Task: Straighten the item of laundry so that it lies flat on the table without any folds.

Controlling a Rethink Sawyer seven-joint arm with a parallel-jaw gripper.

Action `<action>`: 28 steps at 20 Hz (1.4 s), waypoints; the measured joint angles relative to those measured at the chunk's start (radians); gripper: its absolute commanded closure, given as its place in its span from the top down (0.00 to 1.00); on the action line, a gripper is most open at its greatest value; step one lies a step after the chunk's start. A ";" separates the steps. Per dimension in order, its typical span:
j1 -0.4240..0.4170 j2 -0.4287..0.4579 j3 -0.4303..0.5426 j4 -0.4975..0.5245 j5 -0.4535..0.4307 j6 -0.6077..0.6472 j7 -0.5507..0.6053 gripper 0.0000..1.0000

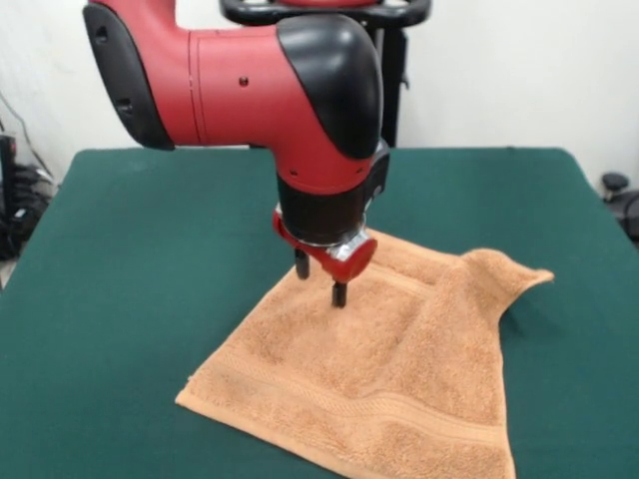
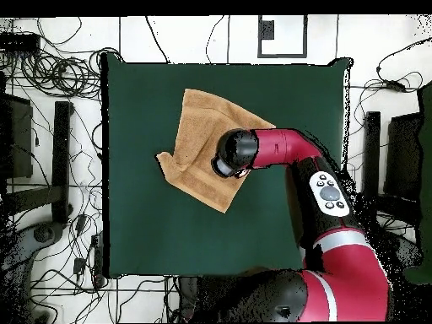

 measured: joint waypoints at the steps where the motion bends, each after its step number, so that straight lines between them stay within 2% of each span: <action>1: 0.000 0.000 0.000 0.006 0.000 0.000 0.000 1.00; 17: 0.003 -0.075 0.000 0.167 0.000 0.000 0.000 1.00; 28: 0.010 -0.082 0.000 0.196 0.000 0.000 0.000 1.00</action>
